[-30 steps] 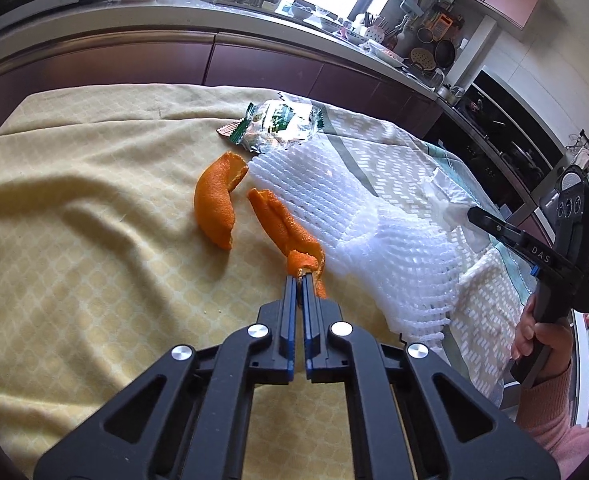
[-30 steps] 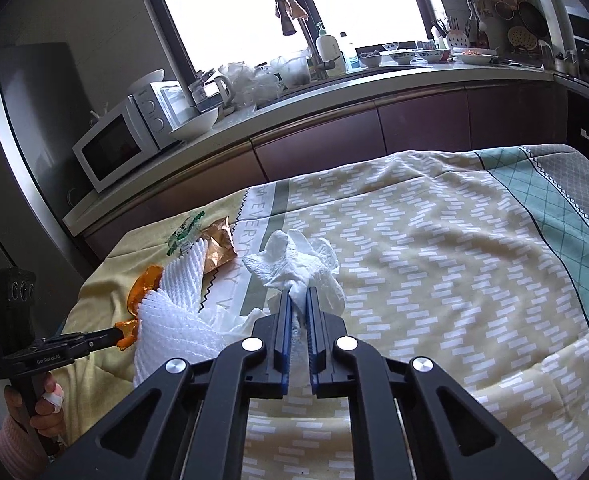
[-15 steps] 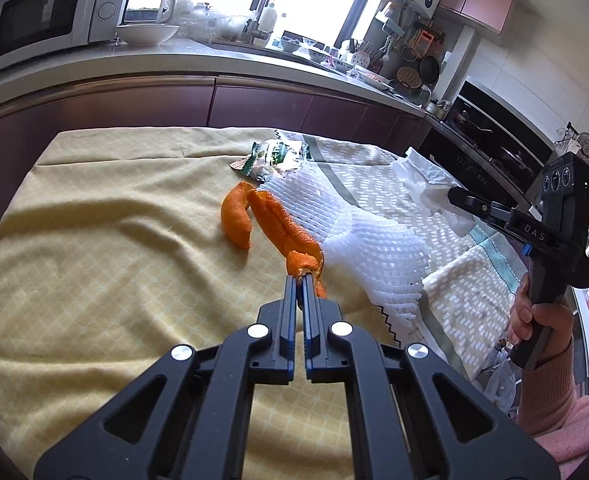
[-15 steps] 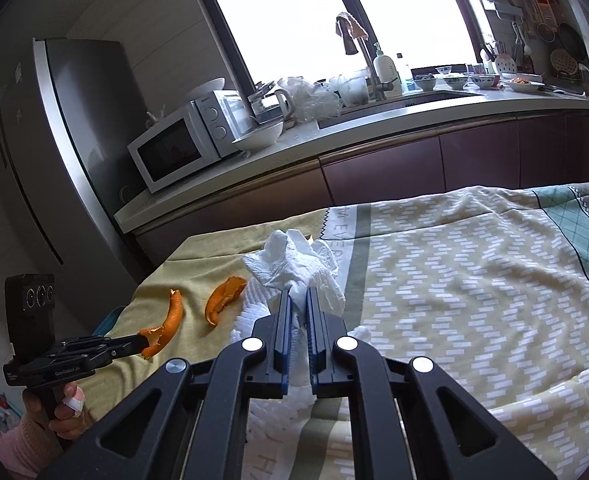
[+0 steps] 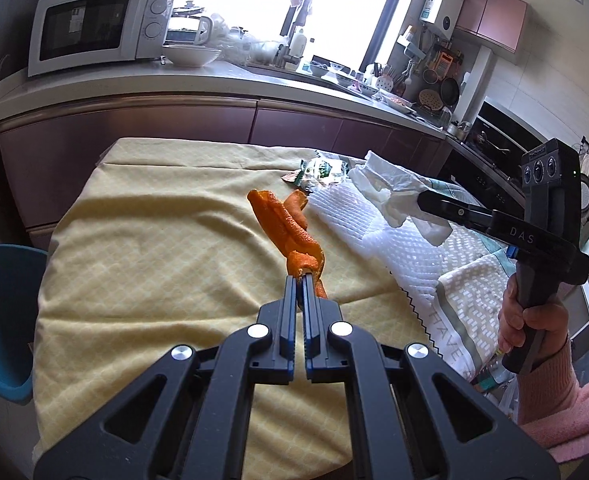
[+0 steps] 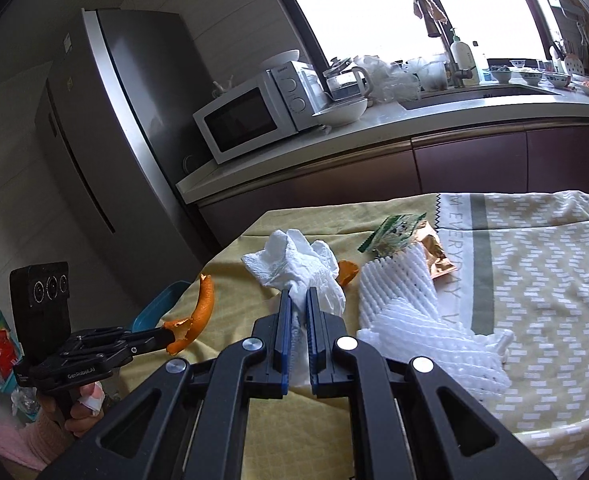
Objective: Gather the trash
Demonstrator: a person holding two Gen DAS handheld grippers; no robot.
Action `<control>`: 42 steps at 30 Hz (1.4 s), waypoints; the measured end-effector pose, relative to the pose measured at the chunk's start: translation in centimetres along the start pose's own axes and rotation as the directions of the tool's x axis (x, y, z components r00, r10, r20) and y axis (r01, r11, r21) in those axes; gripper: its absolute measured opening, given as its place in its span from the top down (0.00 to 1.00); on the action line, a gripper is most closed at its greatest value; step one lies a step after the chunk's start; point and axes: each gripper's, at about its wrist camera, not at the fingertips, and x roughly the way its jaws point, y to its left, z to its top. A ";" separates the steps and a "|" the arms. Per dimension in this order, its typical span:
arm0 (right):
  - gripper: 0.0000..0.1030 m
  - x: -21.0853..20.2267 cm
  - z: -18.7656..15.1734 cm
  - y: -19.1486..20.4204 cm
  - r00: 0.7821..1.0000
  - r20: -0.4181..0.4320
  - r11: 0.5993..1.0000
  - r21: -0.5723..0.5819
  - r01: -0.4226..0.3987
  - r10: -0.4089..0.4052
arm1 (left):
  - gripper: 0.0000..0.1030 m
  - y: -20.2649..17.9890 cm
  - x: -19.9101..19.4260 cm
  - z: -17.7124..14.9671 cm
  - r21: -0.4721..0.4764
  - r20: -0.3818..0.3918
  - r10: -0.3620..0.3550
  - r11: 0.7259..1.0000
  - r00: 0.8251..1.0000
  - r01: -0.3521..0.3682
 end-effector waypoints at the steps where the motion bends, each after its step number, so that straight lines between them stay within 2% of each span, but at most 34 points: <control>1: 0.94 0.5 0.0 0.4 1.000 -0.007 1.000 -0.005 -0.011 0.011 | 0.97 0.4 -0.4 -0.2 -0.007 0.004 0.008 1.000 1.000 -0.008; 10: 0.94 3.6 0.0 3.8 0.993 -0.073 0.994 -0.046 -0.100 0.096 | 0.97 3.2 -3.7 -1.4 -0.053 0.036 0.067 0.997 0.997 -0.065; 18: 0.94 6.5 0.0 7.3 0.976 -0.136 0.980 -0.078 -0.181 0.169 | 0.97 6.0 -6.8 -2.2 -0.107 0.075 0.130 0.987 0.989 -0.121; 32: 0.94 11.9 -0.1 13.6 0.931 -0.257 0.942 -0.145 -0.303 0.260 | 0.97 11.7 -11.8 -3.3 -0.225 0.122 0.278 0.943 0.953 -0.246; 42: 0.94 15.2 0.4 17.4 0.905 -0.315 0.914 -0.194 -0.357 0.286 | 0.97 15.6 -13.6 -4.1 -0.301 0.108 0.364 0.899 0.925 -0.318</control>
